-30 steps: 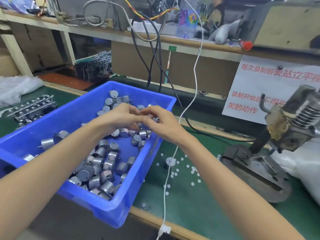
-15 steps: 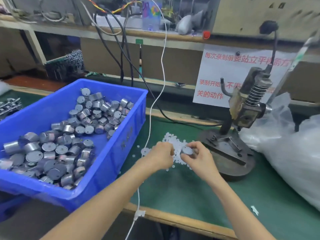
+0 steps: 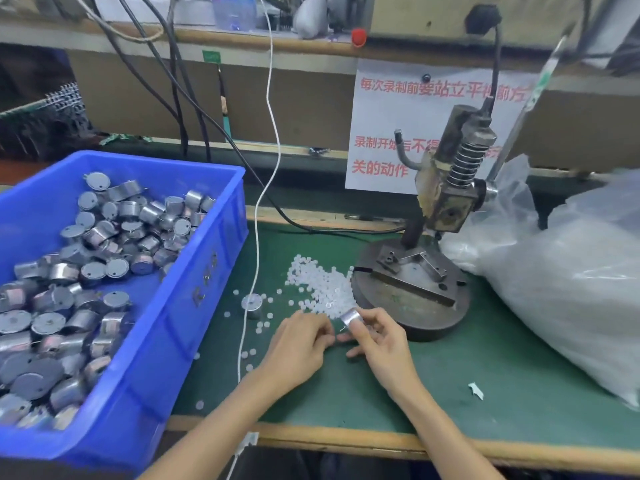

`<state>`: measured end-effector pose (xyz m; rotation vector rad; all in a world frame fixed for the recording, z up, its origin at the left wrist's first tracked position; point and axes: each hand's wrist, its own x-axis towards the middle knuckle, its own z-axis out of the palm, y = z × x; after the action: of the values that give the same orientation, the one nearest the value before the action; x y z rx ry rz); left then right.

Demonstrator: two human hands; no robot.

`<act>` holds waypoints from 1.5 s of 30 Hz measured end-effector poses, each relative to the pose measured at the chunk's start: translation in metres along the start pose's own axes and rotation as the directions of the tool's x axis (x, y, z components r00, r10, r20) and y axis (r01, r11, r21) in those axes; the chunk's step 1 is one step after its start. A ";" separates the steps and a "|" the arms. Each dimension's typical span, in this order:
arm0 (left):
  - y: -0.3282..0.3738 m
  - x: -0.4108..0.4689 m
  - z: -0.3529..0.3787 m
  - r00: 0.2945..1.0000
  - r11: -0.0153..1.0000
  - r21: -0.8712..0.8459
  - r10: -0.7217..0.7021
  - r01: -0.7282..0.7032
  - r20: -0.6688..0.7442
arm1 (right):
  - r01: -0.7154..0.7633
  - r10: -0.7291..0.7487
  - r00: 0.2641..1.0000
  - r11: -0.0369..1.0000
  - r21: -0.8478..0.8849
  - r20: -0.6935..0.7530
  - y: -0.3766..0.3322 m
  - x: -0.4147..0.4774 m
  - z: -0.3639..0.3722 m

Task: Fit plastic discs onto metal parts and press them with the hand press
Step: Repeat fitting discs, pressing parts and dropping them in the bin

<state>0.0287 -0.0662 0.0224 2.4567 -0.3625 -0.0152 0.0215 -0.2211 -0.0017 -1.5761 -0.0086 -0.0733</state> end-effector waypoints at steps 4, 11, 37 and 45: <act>-0.011 -0.003 0.011 0.990 1.000 -0.017 0.014 -0.017 -0.143 | 0.073 -0.070 0.997 0.982 -0.174 0.025 0.001 0.002 -0.005; -0.015 -0.006 0.015 0.970 0.994 -0.113 -0.018 -0.010 -0.243 | 0.169 -0.145 0.985 0.918 -0.357 0.094 -0.002 0.007 0.007; -0.017 -0.013 0.015 0.962 0.985 -0.165 0.005 -0.052 -0.274 | 0.527 -0.432 0.847 0.600 -0.603 0.311 0.002 0.000 0.011; -0.017 -0.013 0.015 0.963 0.984 -0.174 -0.005 -0.043 -0.268 | 0.613 -0.489 0.780 0.470 -0.636 0.390 0.007 -0.003 0.013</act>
<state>0.0191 -0.0588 -0.0012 2.2400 -0.2530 0.2790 0.0193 -0.2080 -0.0091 -2.3530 -0.7224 -0.5357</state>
